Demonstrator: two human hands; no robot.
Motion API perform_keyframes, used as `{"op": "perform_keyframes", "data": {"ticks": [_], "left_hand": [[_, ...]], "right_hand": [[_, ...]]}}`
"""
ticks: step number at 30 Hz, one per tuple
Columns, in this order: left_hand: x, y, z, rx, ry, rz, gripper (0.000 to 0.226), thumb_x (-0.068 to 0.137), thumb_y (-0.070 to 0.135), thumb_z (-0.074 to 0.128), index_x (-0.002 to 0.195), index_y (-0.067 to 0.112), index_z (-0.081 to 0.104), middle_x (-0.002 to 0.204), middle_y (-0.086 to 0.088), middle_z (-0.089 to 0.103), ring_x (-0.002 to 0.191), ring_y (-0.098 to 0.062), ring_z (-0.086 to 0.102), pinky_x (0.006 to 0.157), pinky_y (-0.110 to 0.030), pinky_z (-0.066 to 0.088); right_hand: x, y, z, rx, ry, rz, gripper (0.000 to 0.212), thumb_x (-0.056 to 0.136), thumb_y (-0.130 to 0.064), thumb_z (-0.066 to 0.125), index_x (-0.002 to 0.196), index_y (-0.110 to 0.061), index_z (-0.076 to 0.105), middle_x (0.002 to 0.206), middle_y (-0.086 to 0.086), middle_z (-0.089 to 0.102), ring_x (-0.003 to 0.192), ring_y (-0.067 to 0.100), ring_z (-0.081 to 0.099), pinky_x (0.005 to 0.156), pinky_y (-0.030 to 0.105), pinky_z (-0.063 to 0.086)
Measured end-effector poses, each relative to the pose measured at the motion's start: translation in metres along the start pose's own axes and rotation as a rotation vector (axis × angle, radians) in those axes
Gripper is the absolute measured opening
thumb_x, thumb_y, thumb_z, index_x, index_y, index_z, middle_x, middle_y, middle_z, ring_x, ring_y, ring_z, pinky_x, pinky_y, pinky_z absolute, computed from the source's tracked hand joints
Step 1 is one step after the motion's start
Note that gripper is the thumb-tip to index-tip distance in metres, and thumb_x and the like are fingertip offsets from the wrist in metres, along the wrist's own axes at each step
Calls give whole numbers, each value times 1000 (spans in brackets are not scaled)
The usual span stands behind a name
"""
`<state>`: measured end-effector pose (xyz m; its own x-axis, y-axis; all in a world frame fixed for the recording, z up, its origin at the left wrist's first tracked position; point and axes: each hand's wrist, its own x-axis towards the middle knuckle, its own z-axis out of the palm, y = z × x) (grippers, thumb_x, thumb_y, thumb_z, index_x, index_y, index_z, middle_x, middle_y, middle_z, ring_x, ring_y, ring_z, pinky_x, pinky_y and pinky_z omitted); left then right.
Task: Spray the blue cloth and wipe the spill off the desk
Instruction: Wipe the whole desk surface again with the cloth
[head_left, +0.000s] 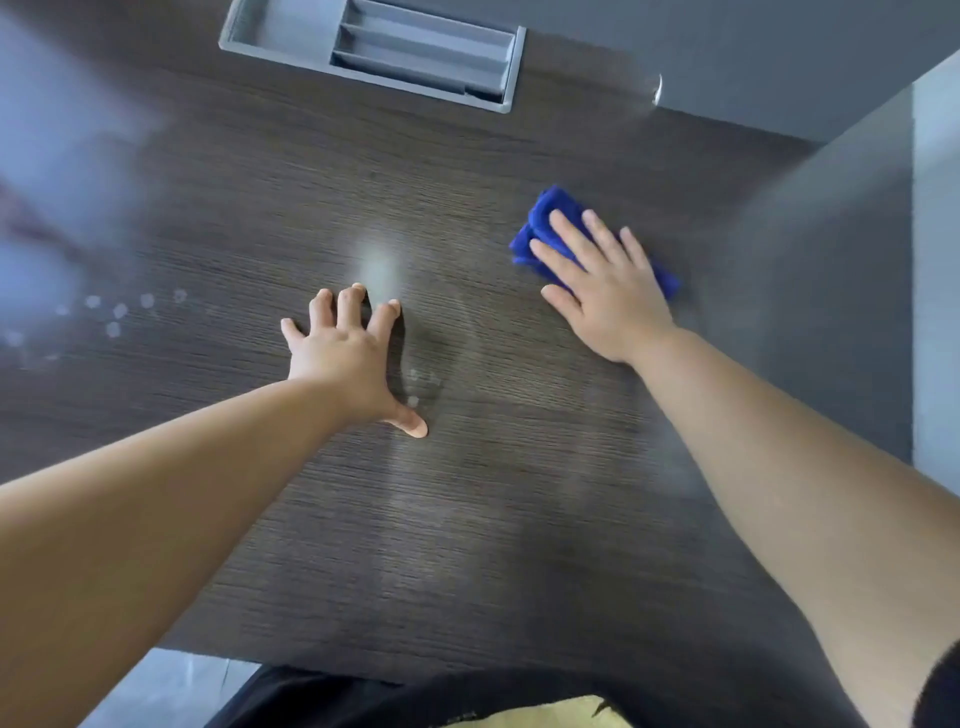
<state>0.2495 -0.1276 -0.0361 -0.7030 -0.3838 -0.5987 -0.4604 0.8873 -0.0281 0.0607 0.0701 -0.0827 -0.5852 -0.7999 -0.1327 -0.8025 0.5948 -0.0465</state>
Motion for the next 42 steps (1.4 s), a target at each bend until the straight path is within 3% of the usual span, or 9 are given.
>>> {"op": "perform_keyframes", "data": {"ticks": [6,10,14,20,27,29,32,35,42], "left_hand": [[0,-1,-1,12,-14,-2,139,35,80,71,146,29,5,151,-8,2,139,-34,2,108,-61,18],[1,0,-2,7,-19,-4,138,35,78,72,146,29,6,151,-8,2,139,-34,1,109,-62,17],[0,-1,-1,8,-16,-4,137,36,79,71,146,30,4,152,-7,1,139,-34,-1,109,-61,17],[-1,0,-2,17,-25,-3,137,38,79,71,147,29,2,152,-7,-1,140,-35,-2,110,-60,16],[-2,0,-2,13,-26,-6,137,39,78,71,147,29,3,153,-7,-1,140,-35,-2,110,-60,16],[-2,0,-3,8,-27,1,137,39,78,72,147,29,3,153,-8,-1,140,-35,-2,110,-61,15],[-1,1,-1,-5,-25,3,137,39,77,73,147,29,2,152,-7,-1,141,-35,-3,110,-62,14],[-1,0,-2,-11,-27,6,137,39,76,73,146,29,3,152,-8,0,141,-35,-3,110,-62,14],[-1,-1,0,-17,-2,10,137,38,76,73,146,30,4,152,-8,0,140,-35,-2,109,-63,13]], "right_hand": [[44,-7,-7,124,21,772,60,97,-55,13,151,-29,10,159,-5,-5,145,26,-6,115,54,-1],[41,-71,-1,83,25,372,66,94,-59,19,150,-25,16,159,0,3,145,32,1,112,56,2],[34,-27,-4,6,10,-93,62,91,-56,22,144,-28,36,155,0,25,142,31,22,111,55,18],[81,-18,-13,100,6,613,58,97,-54,12,151,-31,7,159,-6,-7,145,25,-6,115,53,0],[56,-78,-7,36,-24,-156,60,93,-57,20,147,-32,26,158,-6,14,145,27,11,113,52,7],[69,-39,-10,-1,-31,-97,54,96,-53,21,148,-36,22,158,-9,9,145,23,7,114,49,6],[88,4,-19,76,-45,314,52,100,-49,15,149,-35,11,159,-10,-4,146,22,-4,116,49,1],[90,-31,-17,107,-41,531,57,97,-53,12,150,-33,6,158,-9,-9,145,25,-8,115,52,-2],[18,-45,1,31,24,-71,56,94,-51,25,143,-27,37,154,-1,27,141,32,23,111,55,18]]}}
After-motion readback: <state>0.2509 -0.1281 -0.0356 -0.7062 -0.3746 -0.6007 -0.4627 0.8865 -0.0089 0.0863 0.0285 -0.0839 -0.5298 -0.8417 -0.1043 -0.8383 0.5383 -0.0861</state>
